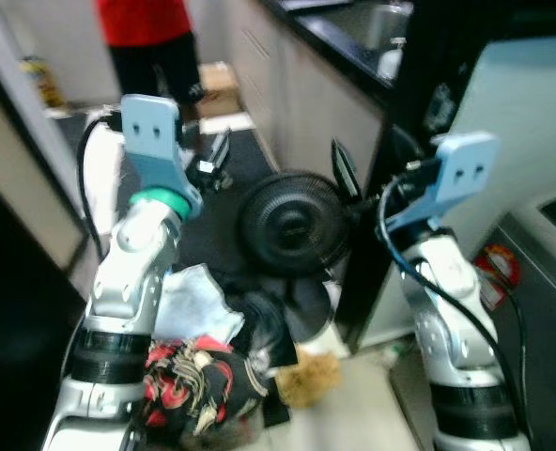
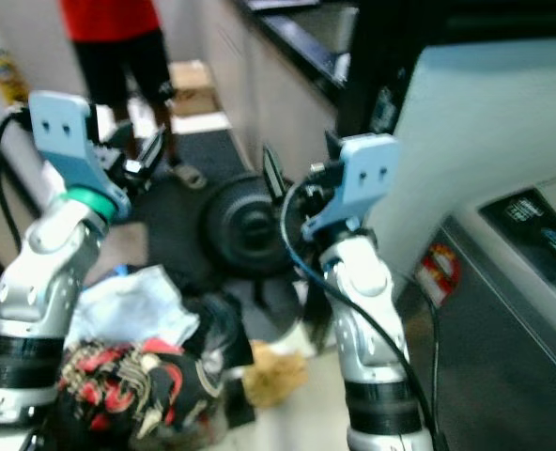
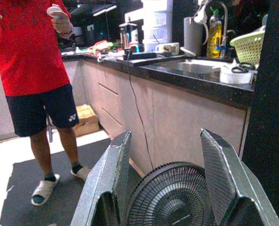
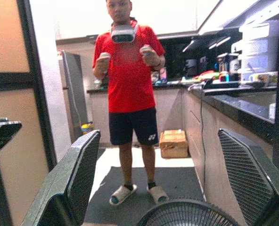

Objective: Clothes washing

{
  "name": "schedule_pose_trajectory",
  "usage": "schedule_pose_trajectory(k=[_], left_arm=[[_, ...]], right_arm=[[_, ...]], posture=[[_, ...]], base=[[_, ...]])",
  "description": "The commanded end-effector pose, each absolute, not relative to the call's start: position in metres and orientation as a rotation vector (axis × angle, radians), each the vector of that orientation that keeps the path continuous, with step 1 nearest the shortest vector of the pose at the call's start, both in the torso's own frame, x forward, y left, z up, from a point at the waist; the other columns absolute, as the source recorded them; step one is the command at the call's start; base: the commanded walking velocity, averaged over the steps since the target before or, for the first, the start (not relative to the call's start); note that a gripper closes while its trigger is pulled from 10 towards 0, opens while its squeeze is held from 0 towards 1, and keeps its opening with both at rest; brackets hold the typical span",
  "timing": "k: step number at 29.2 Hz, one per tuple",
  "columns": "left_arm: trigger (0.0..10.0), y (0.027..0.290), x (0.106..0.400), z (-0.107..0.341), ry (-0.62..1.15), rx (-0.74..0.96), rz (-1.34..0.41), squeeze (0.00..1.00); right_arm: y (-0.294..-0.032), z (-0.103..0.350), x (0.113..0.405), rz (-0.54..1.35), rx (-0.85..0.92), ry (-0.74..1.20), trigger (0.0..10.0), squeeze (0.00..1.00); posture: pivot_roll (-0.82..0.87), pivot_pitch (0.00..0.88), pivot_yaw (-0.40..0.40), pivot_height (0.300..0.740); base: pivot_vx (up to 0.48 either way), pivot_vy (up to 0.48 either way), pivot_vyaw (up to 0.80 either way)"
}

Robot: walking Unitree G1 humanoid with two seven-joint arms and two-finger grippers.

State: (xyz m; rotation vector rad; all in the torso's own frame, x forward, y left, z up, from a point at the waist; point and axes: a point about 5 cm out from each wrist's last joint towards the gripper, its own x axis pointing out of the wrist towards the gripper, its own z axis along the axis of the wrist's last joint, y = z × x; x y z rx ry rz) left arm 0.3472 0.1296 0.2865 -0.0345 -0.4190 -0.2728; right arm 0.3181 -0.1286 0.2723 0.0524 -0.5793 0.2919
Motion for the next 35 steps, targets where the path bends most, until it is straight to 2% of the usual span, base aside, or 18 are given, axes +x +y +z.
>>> schedule_pose_trajectory(k=[1,22,35], left_arm=[[10.0,0.1312,0.3479,0.2818,-0.402,-0.026,-0.265,0.0],[10.0,0.1338,0.349,0.2818,-0.405,-0.025,-0.244,0.0],[10.0,0.1347,0.3509,0.2766,-0.387,0.006,-0.223,0.0]], right_arm=[[-0.1271,0.2715,0.317,0.304,0.065,-0.579,10.0,0.0],[-0.1265,0.2705,0.3163,0.314,0.117,-0.576,10.0,0.0],[-0.1266,0.2648,0.317,0.283,0.119,-0.558,10.0,0.0]], posture=[[-0.01,0.034,0.063,0.74],[-0.01,0.032,0.067,0.74],[-0.01,0.041,0.069,0.74]], base=[[0.0,0.0,0.73],[0.0,0.0,0.71],[0.444,0.0,0.0]])
